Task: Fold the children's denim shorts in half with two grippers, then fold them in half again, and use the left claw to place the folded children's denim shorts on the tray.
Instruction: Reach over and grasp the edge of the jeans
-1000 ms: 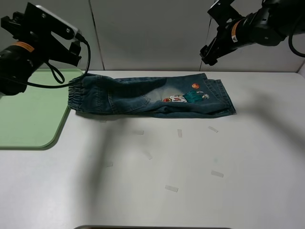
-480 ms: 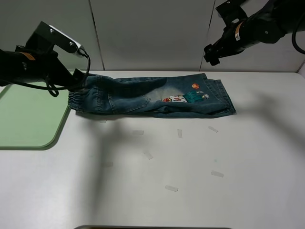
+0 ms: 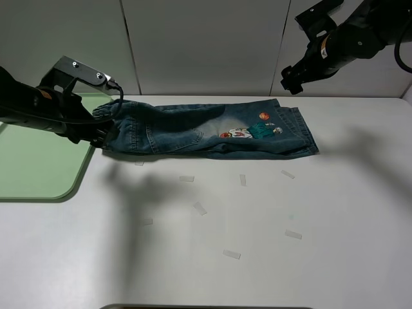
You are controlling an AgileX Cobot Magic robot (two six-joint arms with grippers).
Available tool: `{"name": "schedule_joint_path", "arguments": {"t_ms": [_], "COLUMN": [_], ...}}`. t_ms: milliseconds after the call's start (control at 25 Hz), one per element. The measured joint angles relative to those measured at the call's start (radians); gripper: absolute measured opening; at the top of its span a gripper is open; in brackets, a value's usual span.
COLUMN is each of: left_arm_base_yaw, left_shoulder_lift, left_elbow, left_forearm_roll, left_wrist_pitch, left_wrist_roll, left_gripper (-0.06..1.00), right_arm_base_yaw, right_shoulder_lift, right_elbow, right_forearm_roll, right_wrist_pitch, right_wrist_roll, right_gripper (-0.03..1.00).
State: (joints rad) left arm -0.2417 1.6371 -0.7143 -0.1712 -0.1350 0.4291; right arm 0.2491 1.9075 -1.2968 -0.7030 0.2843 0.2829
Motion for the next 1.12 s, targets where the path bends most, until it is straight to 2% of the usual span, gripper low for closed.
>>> {"name": "schedule_joint_path", "arguments": {"t_ms": [280, 600, 880, 1120], "left_arm_base_yaw": [0.0, 0.0, 0.0, 0.0], "left_shoulder_lift": [0.105, 0.144, 0.229, 0.285], "left_elbow": [-0.012, -0.057, -0.133, -0.184], "left_forearm_roll": [0.0, 0.0, 0.0, 0.0], "left_wrist_pitch": [-0.018, -0.184, -0.214, -0.316], "left_wrist_roll": [-0.082, -0.154, -0.164, -0.162], "left_gripper": [0.84, 0.83, 0.82, 0.82], "right_arm_base_yaw": [0.0, 0.0, 0.0, 0.0], "right_shoulder_lift": [0.0, 0.0, 0.0, 0.0], "right_elbow": [0.0, 0.0, 0.0, 0.0], "right_forearm_roll": [0.01, 0.01, 0.006, 0.005], "right_wrist_pitch": [0.016, 0.015, 0.01, 0.008], "right_wrist_roll": [0.0, 0.0, 0.0, 0.0], "right_gripper": [0.69, 0.69, 0.69, 0.69]}}
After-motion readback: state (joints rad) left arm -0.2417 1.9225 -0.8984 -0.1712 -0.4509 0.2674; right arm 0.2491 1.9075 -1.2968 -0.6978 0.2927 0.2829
